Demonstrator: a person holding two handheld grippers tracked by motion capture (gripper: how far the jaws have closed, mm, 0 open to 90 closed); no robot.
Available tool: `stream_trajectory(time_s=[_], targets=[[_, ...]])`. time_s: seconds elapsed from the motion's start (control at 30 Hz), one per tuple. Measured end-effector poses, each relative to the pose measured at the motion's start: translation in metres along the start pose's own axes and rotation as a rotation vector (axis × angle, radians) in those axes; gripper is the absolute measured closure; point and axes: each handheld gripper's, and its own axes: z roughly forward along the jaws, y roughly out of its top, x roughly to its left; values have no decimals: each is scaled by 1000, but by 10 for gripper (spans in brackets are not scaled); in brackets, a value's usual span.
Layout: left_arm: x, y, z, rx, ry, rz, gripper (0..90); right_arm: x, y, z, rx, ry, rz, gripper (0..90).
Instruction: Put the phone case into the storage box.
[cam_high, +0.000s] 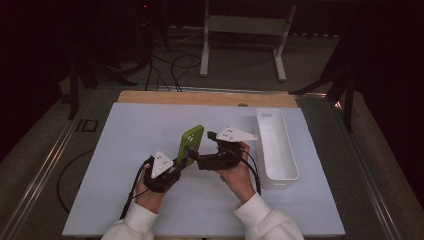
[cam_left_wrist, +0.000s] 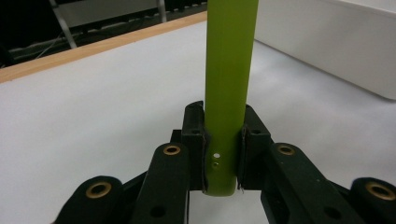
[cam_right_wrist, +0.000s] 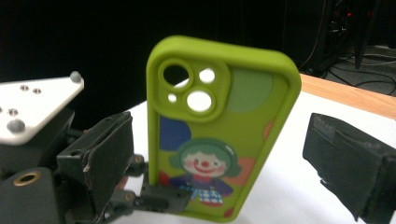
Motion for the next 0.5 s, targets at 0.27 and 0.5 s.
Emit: stream_trajectory(time_s=[0.27,0.5], targets=[[-3,-1,2,1,8,4,772,1,4,3,-22,-9,31,88],[-7,-2,4,-4,13,2,772,-1,6,8,-38,-7,71,89]])
